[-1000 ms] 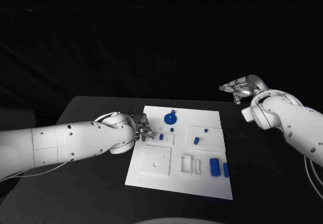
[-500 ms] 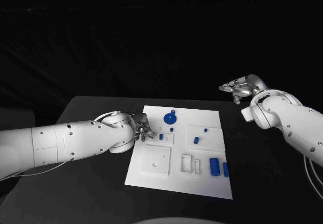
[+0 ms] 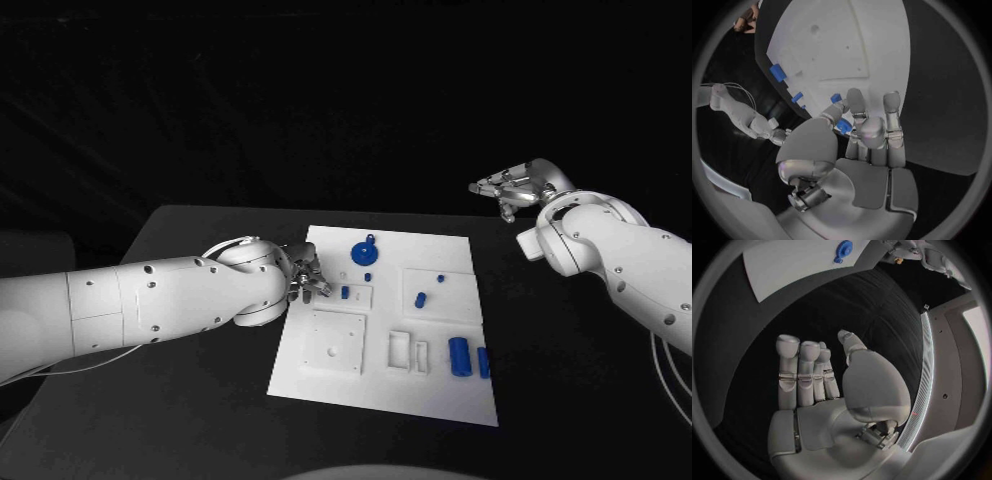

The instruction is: Assemble the parts on the task board

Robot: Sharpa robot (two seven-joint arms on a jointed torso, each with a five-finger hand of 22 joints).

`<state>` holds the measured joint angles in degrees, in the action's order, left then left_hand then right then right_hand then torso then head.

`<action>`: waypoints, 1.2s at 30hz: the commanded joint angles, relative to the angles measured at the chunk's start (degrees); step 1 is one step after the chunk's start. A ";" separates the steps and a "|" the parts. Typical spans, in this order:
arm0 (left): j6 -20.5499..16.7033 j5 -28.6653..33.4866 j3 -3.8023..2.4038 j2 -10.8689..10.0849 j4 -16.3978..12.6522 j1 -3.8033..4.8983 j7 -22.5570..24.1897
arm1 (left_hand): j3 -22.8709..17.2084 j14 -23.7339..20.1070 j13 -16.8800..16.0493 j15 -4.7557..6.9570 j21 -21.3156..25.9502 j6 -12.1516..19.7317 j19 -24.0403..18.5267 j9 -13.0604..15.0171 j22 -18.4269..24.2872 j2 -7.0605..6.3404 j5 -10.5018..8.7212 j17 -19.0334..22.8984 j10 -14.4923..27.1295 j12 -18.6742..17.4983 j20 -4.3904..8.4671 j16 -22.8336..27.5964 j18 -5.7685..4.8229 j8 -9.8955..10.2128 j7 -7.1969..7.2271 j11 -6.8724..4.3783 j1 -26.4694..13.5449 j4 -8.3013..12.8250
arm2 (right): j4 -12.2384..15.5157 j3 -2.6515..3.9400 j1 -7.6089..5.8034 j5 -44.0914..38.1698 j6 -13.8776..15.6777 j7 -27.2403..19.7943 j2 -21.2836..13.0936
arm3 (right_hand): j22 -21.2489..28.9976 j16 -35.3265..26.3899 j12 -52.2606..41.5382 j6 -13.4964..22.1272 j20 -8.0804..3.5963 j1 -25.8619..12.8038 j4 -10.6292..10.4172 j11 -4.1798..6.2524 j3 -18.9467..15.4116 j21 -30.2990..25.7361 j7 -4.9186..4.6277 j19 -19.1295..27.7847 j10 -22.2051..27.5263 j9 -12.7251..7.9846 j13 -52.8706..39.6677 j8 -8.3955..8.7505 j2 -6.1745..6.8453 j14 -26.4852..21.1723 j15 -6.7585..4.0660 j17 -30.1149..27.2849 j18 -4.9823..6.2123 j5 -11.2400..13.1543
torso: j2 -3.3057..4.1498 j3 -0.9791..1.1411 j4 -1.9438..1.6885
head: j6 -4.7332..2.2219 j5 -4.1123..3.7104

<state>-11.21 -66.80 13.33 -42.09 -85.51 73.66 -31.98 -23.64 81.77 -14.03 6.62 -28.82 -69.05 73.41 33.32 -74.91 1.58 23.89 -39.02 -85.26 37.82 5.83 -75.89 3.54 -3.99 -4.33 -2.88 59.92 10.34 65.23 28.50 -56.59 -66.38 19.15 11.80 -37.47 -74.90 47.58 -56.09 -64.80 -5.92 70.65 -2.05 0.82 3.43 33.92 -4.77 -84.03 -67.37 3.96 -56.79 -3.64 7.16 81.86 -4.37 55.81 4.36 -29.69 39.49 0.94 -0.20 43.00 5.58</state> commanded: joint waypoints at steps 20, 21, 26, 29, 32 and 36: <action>7.01 0.46 0.59 0.44 0.42 -0.69 -1.51 | -0.27 0.02 0.12 0.29 0.20 -9.15 -0.28 -1.07 -0.94 1.14 -1.00 0.26 -1.57 0.12 -0.04 0.22 0.44 0.00 5.77 -1.63 -0.54 0.04 | 0.00 0.00 0.03 -0.15 -0.79 -0.29 0.00 | -3.94 -0.28 0.10 0.17 0.39 -0.29 -0.23 -0.03 0.13 0.00 0.13 -2.21 0.20 -0.06 -0.03 0.04 0.01 -0.15 -0.10 -0.03 1.06 -0.47 | 0.03 0.03 0.01 | 0.09 -0.09; 6.85 0.49 0.59 0.48 0.47 -0.69 -1.50 | -0.19 0.02 0.11 0.32 0.25 -9.26 -0.26 -1.03 -0.93 1.47 -1.51 0.26 -1.58 0.19 -0.03 0.21 0.42 -0.03 5.85 -1.66 -0.77 -0.44 | -0.01 0.00 0.03 -0.15 -0.80 -0.30 0.01 | -3.94 -0.28 0.10 0.17 0.39 -0.29 -0.23 -0.03 0.13 0.00 0.13 -2.21 0.20 -0.06 -0.03 0.04 0.01 -0.15 -0.10 -0.03 1.06 -0.47 | 0.03 0.02 0.02 | 0.08 -0.12; 5.76 0.51 0.59 0.64 0.61 -0.69 -1.39 | -2.72 0.03 0.12 0.35 0.41 -9.25 -0.12 -0.89 -0.91 1.42 -7.61 0.16 -1.58 0.29 -0.04 0.10 0.39 -0.04 5.76 -1.60 -0.59 -0.41 | -0.09 -0.01 0.03 -0.15 -0.83 -0.32 0.05 | -3.94 -0.28 0.10 0.17 0.39 -0.29 -0.23 -0.03 0.13 0.00 0.13 -2.21 0.20 -0.06 -0.03 0.04 0.01 -0.15 -0.10 -0.03 1.06 -0.47 | 0.04 0.01 0.05 | 0.04 -0.17; 4.84 0.49 0.58 0.67 0.61 -0.69 -1.29 | -3.78 0.03 0.14 0.34 0.47 -9.30 -0.03 -0.63 -0.98 0.93 -7.87 0.09 -1.57 0.30 -0.02 0.02 0.39 -0.05 5.86 -1.71 -0.65 -0.76 | -0.12 -0.01 0.03 -0.15 -0.83 -0.33 0.03 | -3.94 -0.26 0.08 0.18 0.39 -0.29 -0.23 -0.02 0.18 0.03 0.13 -2.21 0.19 -0.07 -0.05 0.05 0.04 -0.14 -0.10 -0.01 1.06 -0.61 | 0.04 -0.01 0.04 | 0.02 -0.20; 3.03 0.53 0.58 0.47 0.43 -0.69 -1.06 | -3.95 0.07 0.13 0.32 0.48 -9.43 -0.01 -0.54 -0.98 0.79 -7.80 -0.12 -1.57 0.34 -0.08 -0.08 0.43 -0.06 5.89 -1.74 -0.55 -0.89 | -0.12 -0.01 0.03 -0.15 -0.82 -0.33 -0.01 | -3.94 -0.28 0.08 0.17 0.39 -0.34 -0.28 -0.03 0.20 0.00 0.13 -2.20 0.19 -0.07 -0.05 0.05 0.03 -0.15 -0.11 -0.03 1.06 -0.69 | 0.03 0.02 0.01 | 0.04 -0.16; 0.20 0.73 0.57 -0.12 -0.04 -0.69 -0.43 | -4.08 0.09 0.09 0.32 0.45 -9.57 0.06 -0.51 -1.00 0.65 -7.85 -0.21 -1.58 0.42 -0.12 -0.16 0.49 -0.05 5.93 -1.76 -0.54 -1.00 | -0.13 -0.01 0.03 -0.15 -0.81 -0.34 -0.08 | -3.95 -0.30 0.13 0.18 0.39 -0.51 -0.46 -0.03 0.25 0.04 0.13 -2.20 0.22 -0.07 -0.01 0.05 -0.07 -0.16 -0.10 -0.04 1.05 -0.88 | -0.01 0.02 -0.02 | -0.07 -0.19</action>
<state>-9.90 -66.90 13.28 -42.12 -85.62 73.78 -31.83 -27.03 81.79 -13.97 6.44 -28.60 -69.07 73.41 32.91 -74.94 2.53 16.12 -39.20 -85.27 38.04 5.83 -75.89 3.54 -3.95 -4.33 -2.87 58.99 8.97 65.07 28.50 -56.59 -66.38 19.07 11.80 -37.54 -74.90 47.58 -56.09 -64.80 -5.92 70.65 -2.21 0.82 3.59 33.92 -4.77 -84.03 -67.37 3.96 -56.79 -3.64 7.16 81.86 -4.37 55.82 4.36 -30.21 39.52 0.95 -0.18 42.95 5.38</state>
